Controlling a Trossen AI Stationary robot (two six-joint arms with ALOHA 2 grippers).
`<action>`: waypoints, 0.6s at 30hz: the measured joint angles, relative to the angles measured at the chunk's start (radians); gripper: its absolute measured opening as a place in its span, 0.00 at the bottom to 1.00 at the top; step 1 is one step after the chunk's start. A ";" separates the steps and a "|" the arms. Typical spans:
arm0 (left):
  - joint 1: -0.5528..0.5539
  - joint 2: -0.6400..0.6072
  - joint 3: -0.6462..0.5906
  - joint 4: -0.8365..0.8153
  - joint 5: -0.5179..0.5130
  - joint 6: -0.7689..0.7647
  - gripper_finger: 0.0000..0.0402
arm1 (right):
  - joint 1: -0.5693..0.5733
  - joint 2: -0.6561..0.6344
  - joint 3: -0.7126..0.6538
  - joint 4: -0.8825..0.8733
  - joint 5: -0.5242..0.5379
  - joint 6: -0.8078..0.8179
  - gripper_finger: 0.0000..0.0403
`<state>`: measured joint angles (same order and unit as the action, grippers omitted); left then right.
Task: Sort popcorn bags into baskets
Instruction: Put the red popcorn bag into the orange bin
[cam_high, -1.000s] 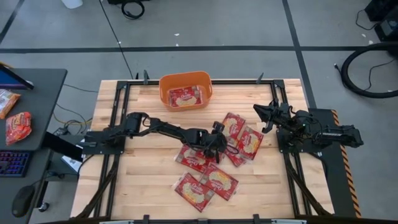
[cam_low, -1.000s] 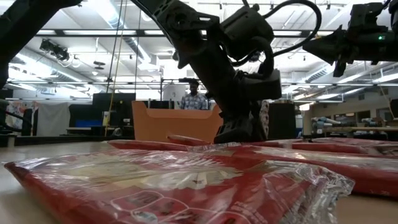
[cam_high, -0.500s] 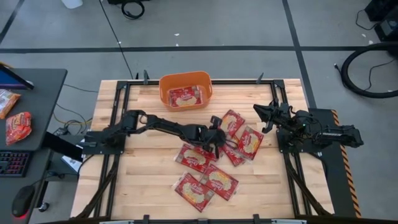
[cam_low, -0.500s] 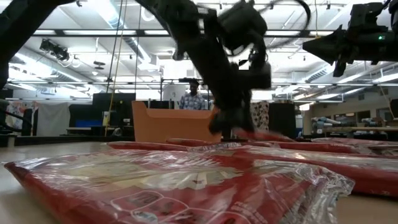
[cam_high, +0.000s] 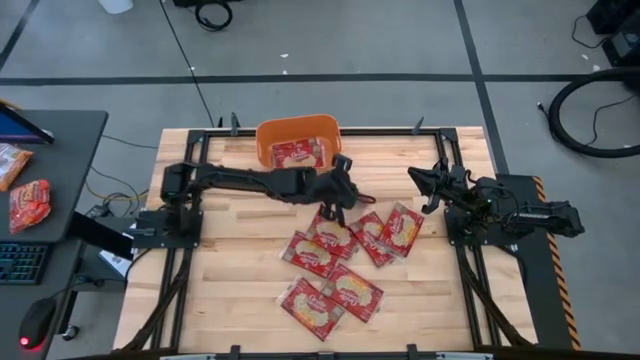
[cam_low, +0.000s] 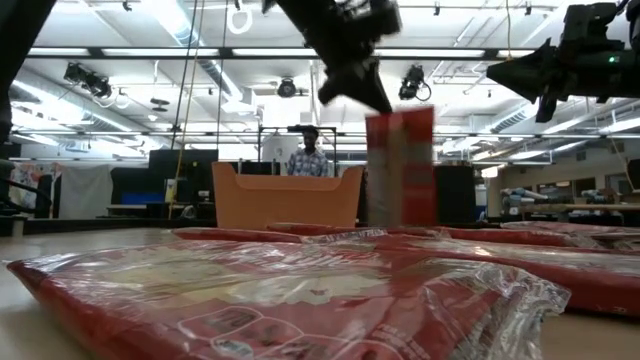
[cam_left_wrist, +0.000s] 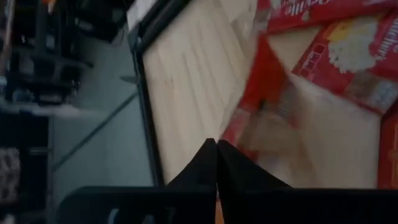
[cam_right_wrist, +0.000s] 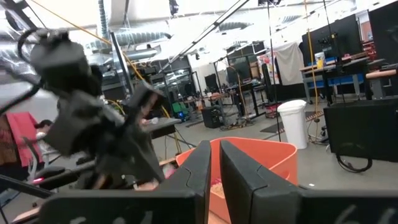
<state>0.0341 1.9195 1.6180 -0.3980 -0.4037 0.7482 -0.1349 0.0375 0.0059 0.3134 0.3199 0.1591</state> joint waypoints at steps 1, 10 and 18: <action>0.008 -0.019 0.000 0.000 0.018 0.021 0.00 | 0.000 0.000 0.000 0.000 0.000 0.001 0.10; 0.079 -0.182 0.000 0.001 0.121 0.069 0.00 | 0.000 0.000 0.000 0.000 0.000 0.002 0.10; 0.179 -0.265 0.001 0.043 0.121 0.142 0.00 | 0.000 0.000 0.000 0.000 0.000 0.002 0.10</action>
<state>0.2129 1.6541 1.6188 -0.3546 -0.2826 0.8898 -0.1351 0.0373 0.0059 0.3130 0.3199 0.1616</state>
